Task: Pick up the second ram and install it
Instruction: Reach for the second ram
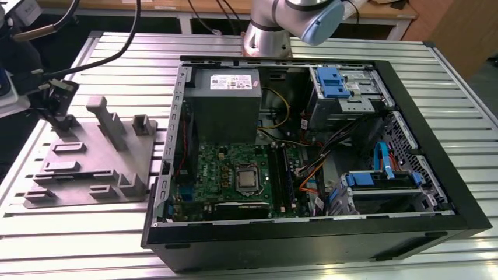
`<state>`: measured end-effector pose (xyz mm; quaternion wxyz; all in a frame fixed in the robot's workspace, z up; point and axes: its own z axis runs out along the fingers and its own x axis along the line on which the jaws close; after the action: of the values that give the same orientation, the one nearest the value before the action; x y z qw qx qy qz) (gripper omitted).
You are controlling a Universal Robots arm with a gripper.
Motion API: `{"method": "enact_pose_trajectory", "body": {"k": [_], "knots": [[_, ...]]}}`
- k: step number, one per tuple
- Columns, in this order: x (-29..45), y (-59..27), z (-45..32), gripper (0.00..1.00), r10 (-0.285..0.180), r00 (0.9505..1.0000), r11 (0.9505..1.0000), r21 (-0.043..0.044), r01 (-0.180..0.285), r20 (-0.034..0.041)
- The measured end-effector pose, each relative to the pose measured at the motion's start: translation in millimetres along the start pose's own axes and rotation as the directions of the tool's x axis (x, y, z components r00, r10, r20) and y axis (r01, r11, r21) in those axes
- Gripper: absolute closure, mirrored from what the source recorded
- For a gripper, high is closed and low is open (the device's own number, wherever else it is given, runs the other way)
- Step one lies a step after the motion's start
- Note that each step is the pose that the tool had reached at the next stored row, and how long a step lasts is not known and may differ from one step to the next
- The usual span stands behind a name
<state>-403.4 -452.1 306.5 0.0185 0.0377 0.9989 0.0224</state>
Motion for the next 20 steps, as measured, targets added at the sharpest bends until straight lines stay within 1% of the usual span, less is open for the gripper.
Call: {"method": "enact_pose_trajectory", "body": {"k": [12,17,20], "knots": [[11.5,-5.5,21.1,0.90,0.000,1.0000,1.0000,0.0001,0.000,-0.0002],[16.6,-10.6,29.7,0.90,0.000,1.0000,1.0000,0.0001,0.000,-0.0003],[17.7,-14.1,34.2,0.90,0.000,1.0000,1.0000,0.0000,0.000,-0.0001]]}}
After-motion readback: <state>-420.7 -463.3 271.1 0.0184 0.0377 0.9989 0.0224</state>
